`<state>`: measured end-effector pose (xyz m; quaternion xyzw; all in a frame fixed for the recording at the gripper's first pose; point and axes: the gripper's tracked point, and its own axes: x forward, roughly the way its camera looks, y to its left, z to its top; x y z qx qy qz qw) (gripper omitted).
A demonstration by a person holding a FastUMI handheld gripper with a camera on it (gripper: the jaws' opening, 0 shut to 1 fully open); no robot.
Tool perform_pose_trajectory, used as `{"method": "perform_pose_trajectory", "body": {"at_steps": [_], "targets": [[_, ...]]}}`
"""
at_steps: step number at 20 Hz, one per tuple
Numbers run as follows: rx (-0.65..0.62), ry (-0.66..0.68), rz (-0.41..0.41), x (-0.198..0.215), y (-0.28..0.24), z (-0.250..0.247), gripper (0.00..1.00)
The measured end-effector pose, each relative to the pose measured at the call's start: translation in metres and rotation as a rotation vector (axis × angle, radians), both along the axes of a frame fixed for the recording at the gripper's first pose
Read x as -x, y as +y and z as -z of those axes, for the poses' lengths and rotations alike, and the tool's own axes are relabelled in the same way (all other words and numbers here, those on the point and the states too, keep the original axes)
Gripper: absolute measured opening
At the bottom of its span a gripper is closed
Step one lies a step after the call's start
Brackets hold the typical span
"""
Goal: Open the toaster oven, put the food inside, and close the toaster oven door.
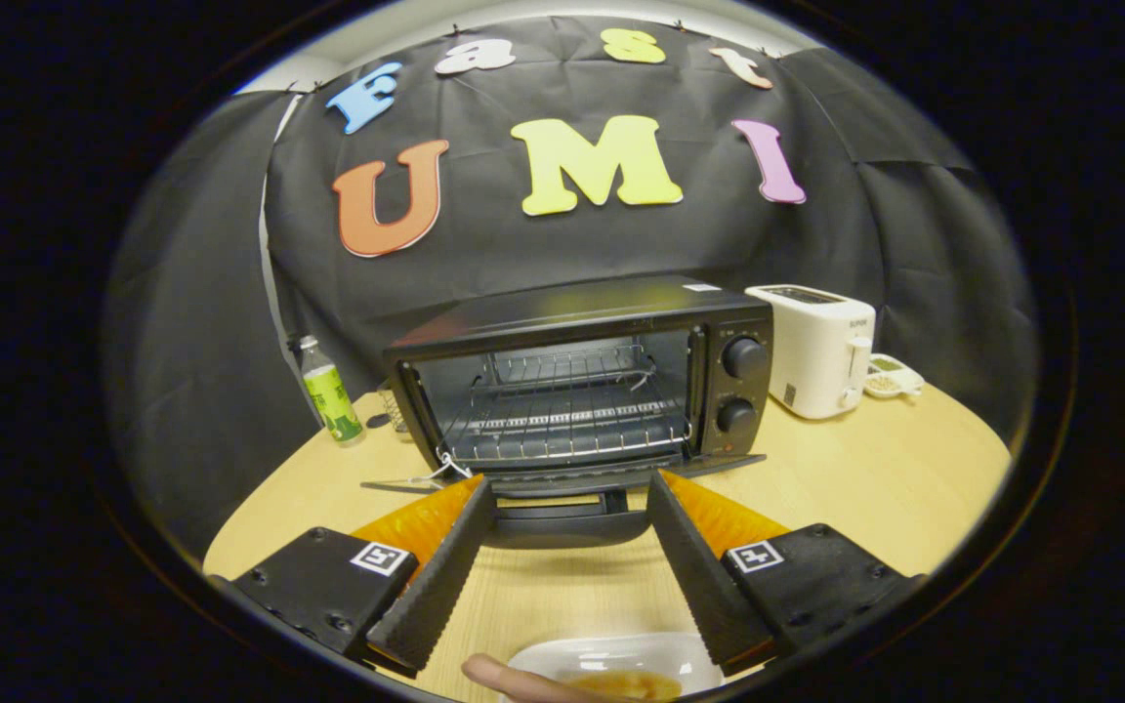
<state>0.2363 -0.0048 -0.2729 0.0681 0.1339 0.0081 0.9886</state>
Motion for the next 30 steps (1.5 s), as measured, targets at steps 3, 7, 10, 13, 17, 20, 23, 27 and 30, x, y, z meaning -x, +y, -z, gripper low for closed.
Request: {"method": "perform_pose_trajectory", "body": {"at_steps": [3,7,10,13,17,20,23,27,30], "targets": [[-0.018,-0.007,-0.013,0.019,-0.002,-0.007,1.00],[0.017,-0.040,-0.023,0.038,-0.003,-0.021,1.00],[0.068,-0.076,-0.013,0.031,-0.006,-0.034,1.00],[0.065,-0.074,-0.003,0.020,-0.009,-0.032,1.00],[0.055,-0.079,0.002,0.006,-0.011,-0.036,1.00],[0.051,-0.096,0.003,-0.014,-0.010,-0.048,1.00],[0.046,-0.124,0.000,-0.041,-0.009,-0.061,1.00],[0.021,-0.162,0.003,-0.082,-0.008,-0.081,1.00],[0.027,-0.163,-0.003,-0.106,-0.004,-0.085,1.00]]}}
